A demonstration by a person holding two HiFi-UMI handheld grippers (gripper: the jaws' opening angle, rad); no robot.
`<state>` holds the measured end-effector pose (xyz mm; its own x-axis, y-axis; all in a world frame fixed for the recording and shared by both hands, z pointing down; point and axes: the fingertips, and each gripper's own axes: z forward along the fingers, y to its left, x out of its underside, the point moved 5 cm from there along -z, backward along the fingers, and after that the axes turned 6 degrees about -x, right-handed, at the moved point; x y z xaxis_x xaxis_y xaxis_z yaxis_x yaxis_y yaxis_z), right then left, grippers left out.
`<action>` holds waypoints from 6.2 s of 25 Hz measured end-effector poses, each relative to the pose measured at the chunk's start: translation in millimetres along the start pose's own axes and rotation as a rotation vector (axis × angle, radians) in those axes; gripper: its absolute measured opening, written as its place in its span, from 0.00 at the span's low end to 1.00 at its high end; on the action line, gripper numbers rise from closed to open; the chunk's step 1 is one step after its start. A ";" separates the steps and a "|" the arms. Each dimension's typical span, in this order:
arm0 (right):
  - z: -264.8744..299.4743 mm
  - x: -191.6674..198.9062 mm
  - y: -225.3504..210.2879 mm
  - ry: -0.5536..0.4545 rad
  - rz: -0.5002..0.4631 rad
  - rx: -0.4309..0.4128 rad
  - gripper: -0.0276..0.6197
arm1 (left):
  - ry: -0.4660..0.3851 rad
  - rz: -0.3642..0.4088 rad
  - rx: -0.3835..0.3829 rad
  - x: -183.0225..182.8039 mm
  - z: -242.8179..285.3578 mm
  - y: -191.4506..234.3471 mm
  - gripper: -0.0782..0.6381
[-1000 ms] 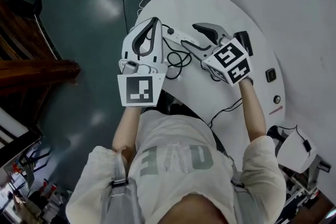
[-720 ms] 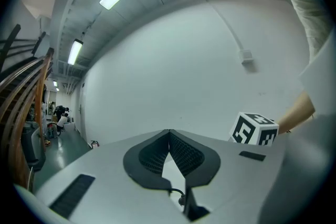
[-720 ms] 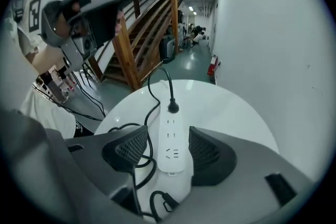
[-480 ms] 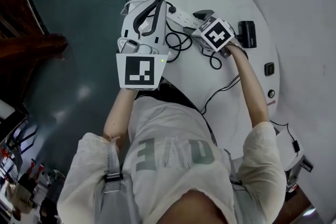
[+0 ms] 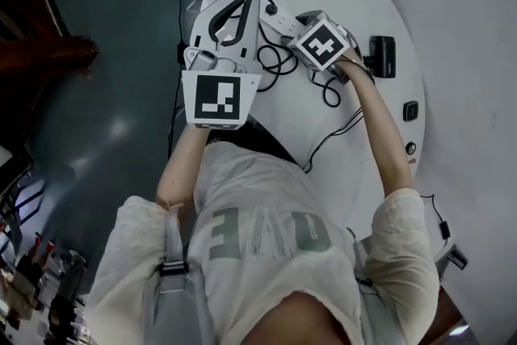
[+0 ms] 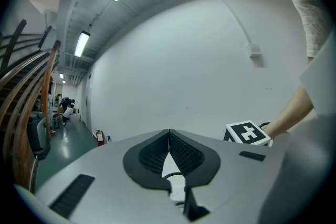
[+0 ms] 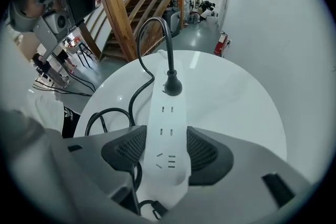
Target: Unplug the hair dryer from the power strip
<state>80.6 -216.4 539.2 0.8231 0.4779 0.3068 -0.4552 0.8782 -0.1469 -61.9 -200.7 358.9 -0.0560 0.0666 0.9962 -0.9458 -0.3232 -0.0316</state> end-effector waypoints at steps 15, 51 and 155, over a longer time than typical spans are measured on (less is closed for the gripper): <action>0.8 -1.0 2.5 -0.009 0.019 -0.032 0.43 | 0.286 -0.096 0.208 89.1 23.8 -42.2 0.38; 9.5 1.3 -6.0 0.087 0.004 0.034 0.44 | 0.270 0.131 0.318 137.2 70.4 -57.1 0.19; 16.3 8.5 10.0 -0.059 0.073 -0.031 0.44 | 0.610 -0.320 0.183 169.7 -119.2 -79.2 0.63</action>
<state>77.5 -203.8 555.6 0.7664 0.5395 0.3487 -0.5018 0.8417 -0.1992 -34.7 -51.3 520.8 -0.0042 0.6836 0.7299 -0.8798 -0.3494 0.3222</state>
